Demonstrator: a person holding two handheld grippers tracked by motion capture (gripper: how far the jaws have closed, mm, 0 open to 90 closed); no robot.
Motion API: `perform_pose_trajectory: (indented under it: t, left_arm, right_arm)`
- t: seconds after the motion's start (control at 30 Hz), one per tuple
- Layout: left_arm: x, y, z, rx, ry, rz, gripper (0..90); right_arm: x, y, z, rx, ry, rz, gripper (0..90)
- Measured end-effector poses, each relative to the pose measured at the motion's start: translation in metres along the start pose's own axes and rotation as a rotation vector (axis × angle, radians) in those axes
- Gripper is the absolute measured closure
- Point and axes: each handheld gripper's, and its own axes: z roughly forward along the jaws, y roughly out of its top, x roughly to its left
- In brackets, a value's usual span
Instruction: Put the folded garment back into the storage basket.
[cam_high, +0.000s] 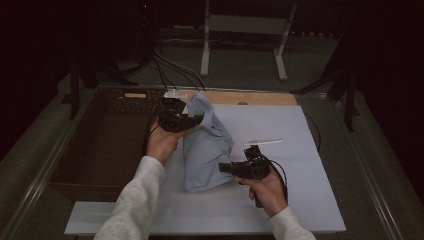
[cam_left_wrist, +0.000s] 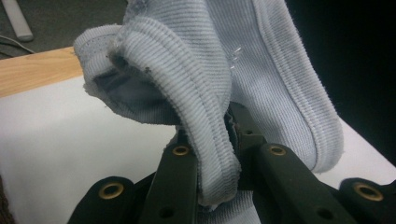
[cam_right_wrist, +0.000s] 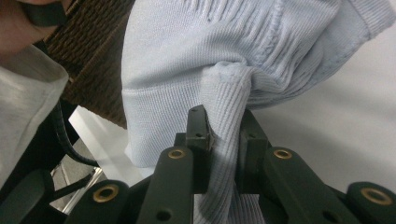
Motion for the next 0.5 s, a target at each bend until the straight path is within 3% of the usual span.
perform_pose_trajectory:
  t: [0.5]
  left_arm:
    - [0.003,0.006,-0.009,-0.016,0.012,-0.003,82.8]
  right_arm:
    - [0.013,0.015,0.002,-0.001,0.016,-0.025,79.4]
